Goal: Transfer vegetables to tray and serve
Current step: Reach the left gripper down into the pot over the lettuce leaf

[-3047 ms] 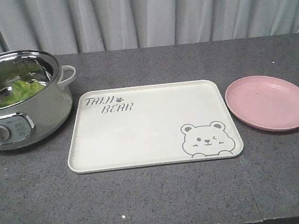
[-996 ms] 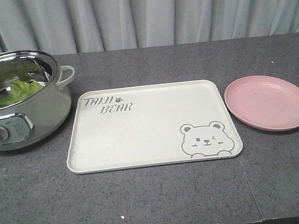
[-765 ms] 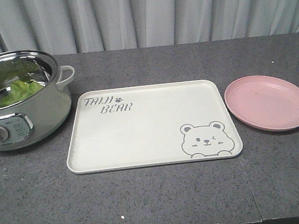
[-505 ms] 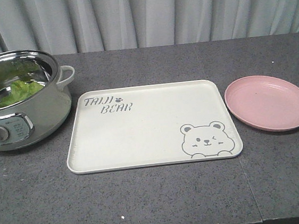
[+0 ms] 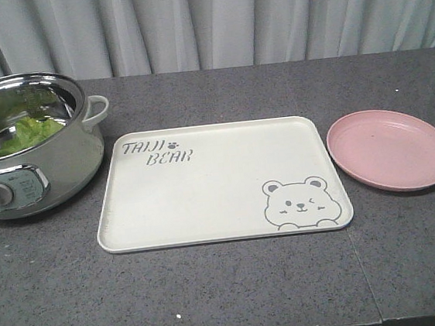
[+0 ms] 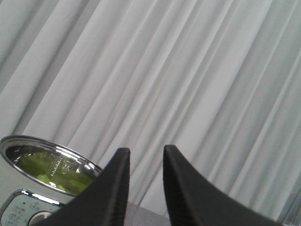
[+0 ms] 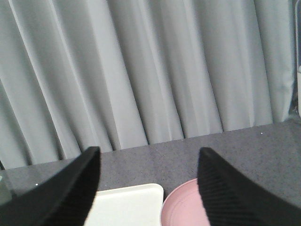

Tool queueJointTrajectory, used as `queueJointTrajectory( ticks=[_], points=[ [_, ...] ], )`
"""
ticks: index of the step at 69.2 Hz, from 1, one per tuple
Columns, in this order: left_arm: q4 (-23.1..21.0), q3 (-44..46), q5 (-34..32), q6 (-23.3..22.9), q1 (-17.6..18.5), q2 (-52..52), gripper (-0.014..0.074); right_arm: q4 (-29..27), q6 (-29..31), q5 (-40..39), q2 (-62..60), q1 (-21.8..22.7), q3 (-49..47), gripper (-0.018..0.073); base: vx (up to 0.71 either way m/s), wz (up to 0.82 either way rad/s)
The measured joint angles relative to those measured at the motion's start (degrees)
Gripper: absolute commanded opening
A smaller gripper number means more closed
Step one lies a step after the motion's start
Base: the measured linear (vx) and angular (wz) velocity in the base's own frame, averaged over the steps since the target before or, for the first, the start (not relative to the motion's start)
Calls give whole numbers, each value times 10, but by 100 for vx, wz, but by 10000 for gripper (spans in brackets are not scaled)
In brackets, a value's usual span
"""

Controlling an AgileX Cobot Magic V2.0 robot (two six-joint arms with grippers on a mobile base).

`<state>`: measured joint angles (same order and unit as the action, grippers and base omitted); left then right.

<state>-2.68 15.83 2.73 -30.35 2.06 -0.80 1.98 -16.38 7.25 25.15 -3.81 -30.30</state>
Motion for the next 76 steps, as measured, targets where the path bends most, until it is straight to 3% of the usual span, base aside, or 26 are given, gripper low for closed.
queueJointTrajectory(
  ticks=[5,18,26,40,50,76],
  points=[
    [-4,0,0,-3,0,0,347,0,0,0,5,0,0,656,0,0],
    [-13,18,4,0,0,10,365,0,0,-3,5,0,0,634,0,0],
    [-2,79,30,42,0,65,365,0,0,-5,11,0,-1,615,0,0],
    [3,268,73,153,0,250,365,0,0,-6,56,0,-1,603,0,0],
    [5,434,160,224,0,421,365,0,0,3,86,0,-1,595,0,0],
    [81,834,420,246,0,831,366,1,5,42,97,0,-1,594,0,0]
  ],
)
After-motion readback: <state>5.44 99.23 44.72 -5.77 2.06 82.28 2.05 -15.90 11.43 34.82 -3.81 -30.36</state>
